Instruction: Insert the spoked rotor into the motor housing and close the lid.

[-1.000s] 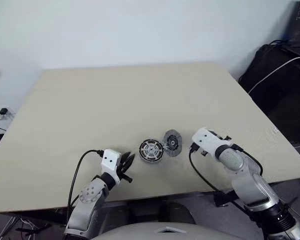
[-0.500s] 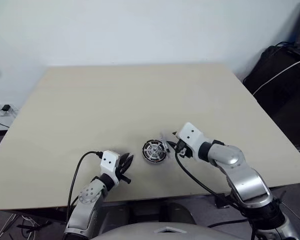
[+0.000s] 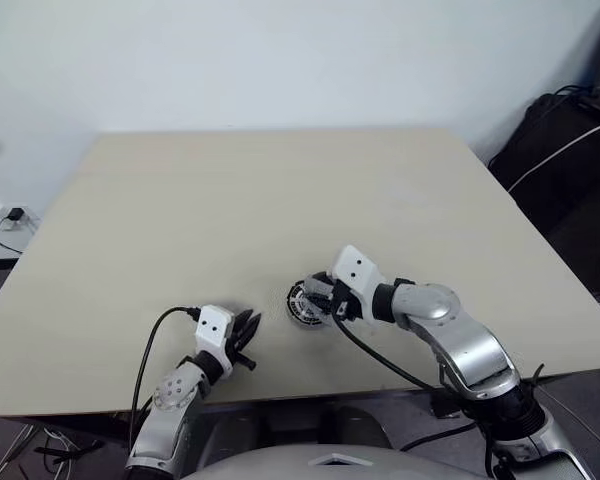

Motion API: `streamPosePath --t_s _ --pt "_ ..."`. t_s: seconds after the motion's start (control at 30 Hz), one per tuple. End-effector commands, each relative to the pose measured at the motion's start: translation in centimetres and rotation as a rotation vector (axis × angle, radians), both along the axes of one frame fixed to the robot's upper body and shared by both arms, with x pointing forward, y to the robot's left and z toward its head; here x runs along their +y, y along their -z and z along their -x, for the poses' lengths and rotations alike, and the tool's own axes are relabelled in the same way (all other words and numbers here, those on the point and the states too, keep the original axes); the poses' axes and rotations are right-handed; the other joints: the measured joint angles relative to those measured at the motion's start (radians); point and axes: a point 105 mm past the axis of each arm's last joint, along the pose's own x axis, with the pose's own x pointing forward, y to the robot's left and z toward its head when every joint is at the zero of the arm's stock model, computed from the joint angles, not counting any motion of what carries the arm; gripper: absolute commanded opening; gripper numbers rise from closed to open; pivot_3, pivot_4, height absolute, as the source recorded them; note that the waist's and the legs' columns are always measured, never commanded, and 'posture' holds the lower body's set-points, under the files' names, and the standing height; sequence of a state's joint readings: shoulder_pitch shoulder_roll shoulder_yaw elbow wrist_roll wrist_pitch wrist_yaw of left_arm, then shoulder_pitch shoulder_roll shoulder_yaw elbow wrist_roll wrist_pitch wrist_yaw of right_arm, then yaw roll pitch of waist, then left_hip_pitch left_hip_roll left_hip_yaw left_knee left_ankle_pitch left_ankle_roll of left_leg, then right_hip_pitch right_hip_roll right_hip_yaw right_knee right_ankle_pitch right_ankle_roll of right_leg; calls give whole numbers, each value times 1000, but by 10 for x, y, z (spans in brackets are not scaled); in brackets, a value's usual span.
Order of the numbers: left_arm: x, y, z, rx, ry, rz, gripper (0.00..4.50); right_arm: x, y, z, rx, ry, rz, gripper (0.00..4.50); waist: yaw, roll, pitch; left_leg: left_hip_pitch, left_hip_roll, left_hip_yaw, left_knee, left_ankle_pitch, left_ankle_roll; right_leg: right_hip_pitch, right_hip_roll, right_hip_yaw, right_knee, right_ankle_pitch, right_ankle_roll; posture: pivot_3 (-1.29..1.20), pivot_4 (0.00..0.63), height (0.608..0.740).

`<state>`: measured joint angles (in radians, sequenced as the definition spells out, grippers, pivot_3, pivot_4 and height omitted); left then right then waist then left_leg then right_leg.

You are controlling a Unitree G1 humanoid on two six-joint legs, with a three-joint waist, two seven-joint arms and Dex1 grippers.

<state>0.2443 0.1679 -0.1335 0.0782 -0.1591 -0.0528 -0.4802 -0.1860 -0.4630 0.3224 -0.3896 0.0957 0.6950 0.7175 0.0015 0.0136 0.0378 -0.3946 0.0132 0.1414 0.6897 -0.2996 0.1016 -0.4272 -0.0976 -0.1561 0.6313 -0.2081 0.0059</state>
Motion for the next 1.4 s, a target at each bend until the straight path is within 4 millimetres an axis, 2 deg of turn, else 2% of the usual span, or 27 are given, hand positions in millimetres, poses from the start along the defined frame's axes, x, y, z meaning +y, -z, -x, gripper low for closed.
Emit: streamPosePath --t_s 0.03,0.13,0.3,0.67,0.77,0.93,1.03,1.23,1.4 --pt "0 -6 -3 -41 3 -2 911 -1 4 -13 -21 31 9 2003 1 0 0 0 0 0 0 0 0 0 0 0 0 0 0 0 0 740" --pt "-1 -6 -3 -43 7 -5 911 2 10 -26 -22 63 5 2003 -1 0 0 0 0 1 2 0 0 0 0 0 0 2 0 0 0 740" --pt "-1 -7 -5 -50 9 -7 911 7 19 -34 -14 70 14 2003 -1 0 0 -1 0 1 2 0 -1 0 0 0 0 3 0 0 0 740" --pt "-1 -9 -3 -52 0 -4 911 11 48 -26 98 83 23 2003 -7 2 -3 -1 0 1 2 1 -1 0 0 0 0 3 -1 0 0 740" --pt "-1 -9 -4 -52 1 -4 911 13 44 -29 90 107 -20 2003 -9 2 -4 -1 0 1 2 0 -1 0 0 0 0 3 -1 0 0 740" --pt "-1 -10 -4 -53 3 -4 911 14 10 -37 18 116 -180 2003 -10 2 -4 -1 0 1 2 1 -1 0 0 1 1 3 0 0 0 740" --pt "-1 -10 -5 -54 4 -4 911 9 4 -31 -17 35 -178 2612 -10 2 -4 -1 0 1 2 1 -1 0 0 1 0 3 0 0 0 740" --pt "-2 -11 -7 -59 5 -4 911 -2 11 -19 -5 -90 -138 4473 -10 2 -4 -1 0 1 2 0 -1 0 0 0 0 3 0 0 0 740" --pt "1 -12 -8 -62 -3 -8 911 -5 17 -14 34 -150 -121 4473 -10 2 -4 -1 0 1 2 0 -1 0 0 1 0 3 0 0 0 740"
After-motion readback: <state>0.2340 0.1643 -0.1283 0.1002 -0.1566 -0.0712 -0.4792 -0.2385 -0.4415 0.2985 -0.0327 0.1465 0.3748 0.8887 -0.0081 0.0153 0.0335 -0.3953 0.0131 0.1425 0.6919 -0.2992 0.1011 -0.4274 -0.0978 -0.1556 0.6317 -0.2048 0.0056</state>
